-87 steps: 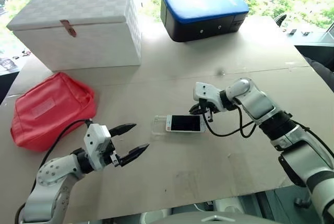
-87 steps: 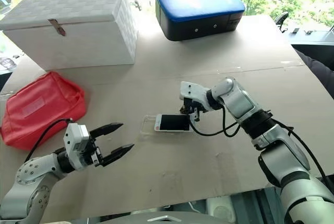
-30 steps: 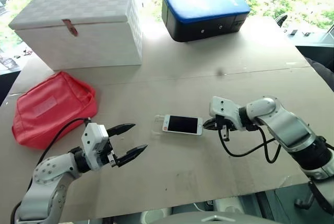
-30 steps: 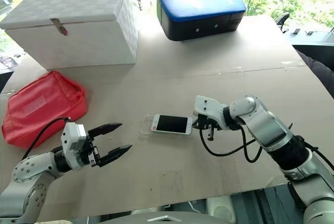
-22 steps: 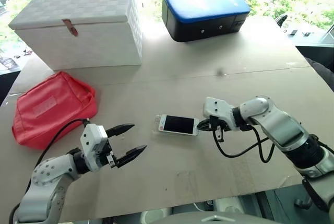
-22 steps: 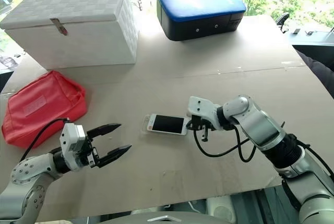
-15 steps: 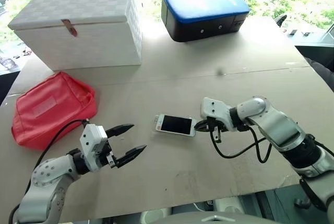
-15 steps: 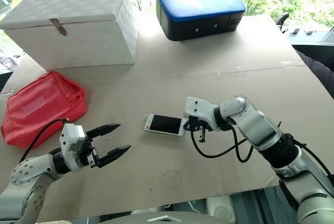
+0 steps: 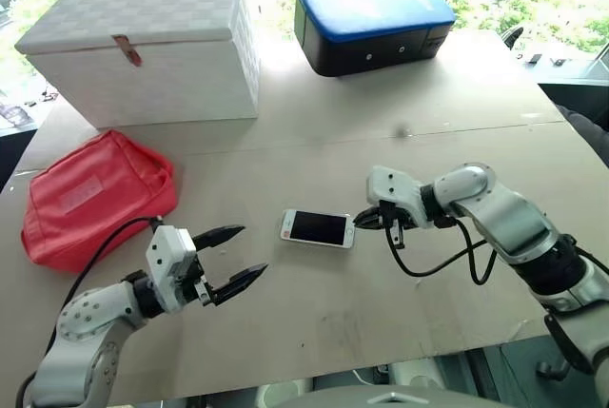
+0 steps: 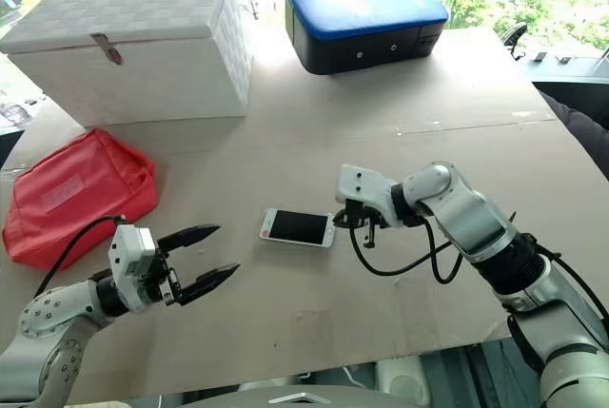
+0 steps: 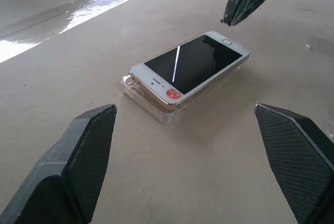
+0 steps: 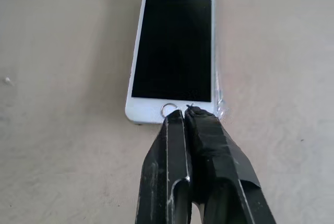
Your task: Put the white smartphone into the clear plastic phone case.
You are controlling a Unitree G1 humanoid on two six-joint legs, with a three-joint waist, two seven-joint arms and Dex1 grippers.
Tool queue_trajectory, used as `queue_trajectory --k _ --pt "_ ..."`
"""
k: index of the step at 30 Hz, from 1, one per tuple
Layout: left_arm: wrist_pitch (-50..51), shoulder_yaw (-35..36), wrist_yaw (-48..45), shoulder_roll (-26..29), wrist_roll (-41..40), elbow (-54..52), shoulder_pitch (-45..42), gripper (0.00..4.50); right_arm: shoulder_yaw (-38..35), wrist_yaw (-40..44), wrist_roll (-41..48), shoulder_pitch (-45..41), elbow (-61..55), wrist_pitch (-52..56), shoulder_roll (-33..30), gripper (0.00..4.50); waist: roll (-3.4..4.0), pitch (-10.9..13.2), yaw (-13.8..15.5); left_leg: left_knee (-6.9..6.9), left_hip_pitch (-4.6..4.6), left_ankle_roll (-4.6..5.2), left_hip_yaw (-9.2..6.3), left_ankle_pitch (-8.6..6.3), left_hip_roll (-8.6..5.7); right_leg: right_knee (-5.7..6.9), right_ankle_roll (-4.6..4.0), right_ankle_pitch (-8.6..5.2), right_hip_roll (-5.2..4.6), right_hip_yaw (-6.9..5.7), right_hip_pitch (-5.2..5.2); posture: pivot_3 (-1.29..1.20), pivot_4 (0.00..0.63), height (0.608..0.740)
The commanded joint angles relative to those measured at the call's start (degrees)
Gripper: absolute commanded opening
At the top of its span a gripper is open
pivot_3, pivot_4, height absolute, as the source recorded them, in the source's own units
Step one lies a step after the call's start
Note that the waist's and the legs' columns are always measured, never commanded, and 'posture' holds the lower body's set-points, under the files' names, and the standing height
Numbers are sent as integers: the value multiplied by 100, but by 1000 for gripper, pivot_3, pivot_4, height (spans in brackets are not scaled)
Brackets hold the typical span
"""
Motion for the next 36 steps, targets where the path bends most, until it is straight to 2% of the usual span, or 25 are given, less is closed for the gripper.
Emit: queue_trajectory --k 1,7,11,16,23,29,34,36 --pt "-76 116 -4 5 -79 -161 6 4351 -150 -172 189 -323 108 -106 502 46 -1 -1 -9 0 2 0 0 0 1 1 0 0 3 0 0 0 150 740" --pt "-79 135 -35 27 -84 -117 -32 4351 338 -563 -147 -527 1329 -746 1740 46 -2 -2 -1 -1 4 0 -5 0 4 5 -1 1 12 0 2 0 150 740" --pt "-81 235 -60 57 -112 -142 47 4351 624 -630 -486 -626 2276 -1268 2209 46 -3 -2 3 1 3 0 -1 0 -1 5 4 5 4 4 3 0 150 740" --pt "-67 290 -39 49 -118 -208 119 4351 1129 -518 -1080 -670 3431 -1651 2360 46 -1 -4 -8 1 7 -1 0 1 -2 4 18 12 3 4 3 0 150 740" --pt "-72 276 0 21 -110 -258 156 4351 1336 -142 -1295 -497 4285 -1814 2415 46 31 -50 -15 -11 82 -1 2 0 5 7 1 -3 9 6 57 0 150 740" --pt "-103 262 23 -16 -96 -273 200 4351 925 -232 -1075 -304 4137 -1887 2494 46 33 -82 -12 -12 91 -1 8 0 4 8 16 -12 6 13 64 0 150 740" --pt "-4 256 143 -6 -31 -229 230 4351 67 -147 -399 -82 2865 -1823 2361 46 22 -74 5 -12 75 -1 10 0 2 6 -2 -2 0 15 51 0 150 740" --pt "139 148 307 76 153 -165 131 4351 -198 -127 -162 44 2125 -1511 2087 46 19 -67 12 -10 59 -1 8 0 1 4 -2 -1 -1 13 46 0 150 740"
